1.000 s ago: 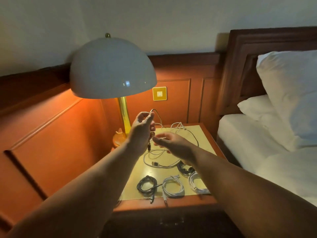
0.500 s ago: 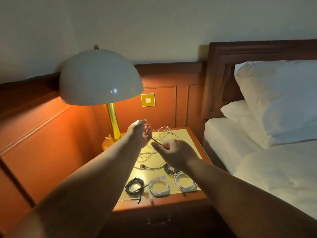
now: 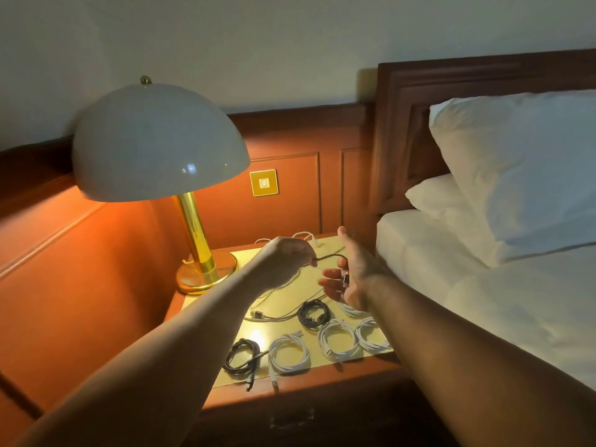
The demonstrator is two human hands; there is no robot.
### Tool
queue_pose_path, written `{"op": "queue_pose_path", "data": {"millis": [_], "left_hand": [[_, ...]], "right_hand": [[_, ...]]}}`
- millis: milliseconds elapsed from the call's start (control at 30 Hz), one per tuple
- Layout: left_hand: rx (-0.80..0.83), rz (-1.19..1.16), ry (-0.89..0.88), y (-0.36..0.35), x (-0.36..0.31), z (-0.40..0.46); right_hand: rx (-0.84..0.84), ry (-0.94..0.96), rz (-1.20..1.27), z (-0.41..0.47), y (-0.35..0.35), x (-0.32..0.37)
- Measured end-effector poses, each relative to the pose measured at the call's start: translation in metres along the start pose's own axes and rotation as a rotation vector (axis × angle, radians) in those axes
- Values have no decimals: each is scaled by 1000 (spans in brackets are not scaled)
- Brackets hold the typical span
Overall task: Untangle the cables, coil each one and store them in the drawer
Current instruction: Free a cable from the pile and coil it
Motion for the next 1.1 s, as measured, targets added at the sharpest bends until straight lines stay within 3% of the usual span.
{"op": "queue_pose_path", "data": {"millis": [233,300,367,433,700,933,1100], "left_hand": [[7,217,-86,-8,10,1],[-50,75,-59,-3,16,4],[-145,-230,62,8,31,11],[-222,-368,185,11,49,16],[29,357,323,-57,122,22],[-78,311,162,-88,94,39],[38,367,186,-123,74,61]], "right_hand": [[-30,155,-88,9,-13,6],[-36,231,-302,9,-12,12],[-44,334,-592,6,-9,23],[-45,432,-753,-1,-7,32],[-143,580,-836,4,11,43],[-218,765,-882,9,23,54],[-141,881,-814,12,18,51]]}}
Point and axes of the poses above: each hand's wrist, its own z-axis towards the middle knuckle, its own y-axis out of the back of the hand, x = y × z, the point moved 7 cm from there along z, towards the middle knuckle, and after that the axes turned 10 degrees about y, right-handed, at the moved point
